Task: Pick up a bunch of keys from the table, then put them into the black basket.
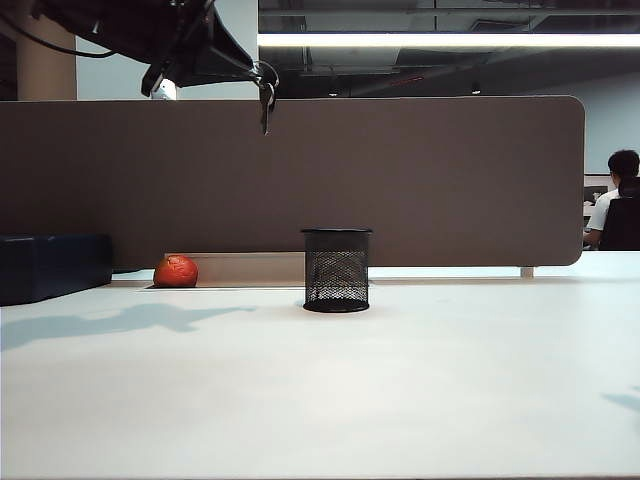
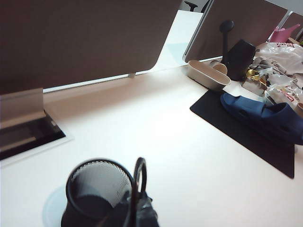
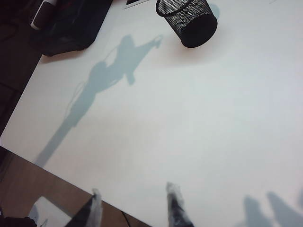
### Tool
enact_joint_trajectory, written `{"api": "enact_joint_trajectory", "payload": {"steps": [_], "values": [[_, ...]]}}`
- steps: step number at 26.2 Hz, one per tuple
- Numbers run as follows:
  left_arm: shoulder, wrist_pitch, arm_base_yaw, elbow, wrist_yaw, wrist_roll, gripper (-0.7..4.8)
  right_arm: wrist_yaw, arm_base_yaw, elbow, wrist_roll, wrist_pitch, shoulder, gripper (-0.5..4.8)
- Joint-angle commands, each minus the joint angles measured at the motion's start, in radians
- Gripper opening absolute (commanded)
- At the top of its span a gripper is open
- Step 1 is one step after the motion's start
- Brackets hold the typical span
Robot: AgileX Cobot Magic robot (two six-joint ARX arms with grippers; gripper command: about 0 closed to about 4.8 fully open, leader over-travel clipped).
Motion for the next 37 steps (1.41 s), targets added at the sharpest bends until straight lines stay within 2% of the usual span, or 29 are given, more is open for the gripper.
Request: {"api": "enact_joint_trajectory", "payload": {"steps": [1, 16, 37], "values": [[0.055, -0.011, -0.007, 0.078, -0.003, 0.007, -0.06, 0.001, 0.0, 0.003, -0.006, 0.006, -0.002, 1.8], [0.332, -0.033, -0.048, 0.338, -0.003, 0.006, -0.06, 0.027, 0.0, 0.003, -0.006, 0.006, -0.002, 1.8], [0.505, 0.007, -0.108, 0.347, -0.052, 0.007, -0.06, 0.023, 0.001, 0.003, -0.006, 0.006, -0.002, 1.8]]}}
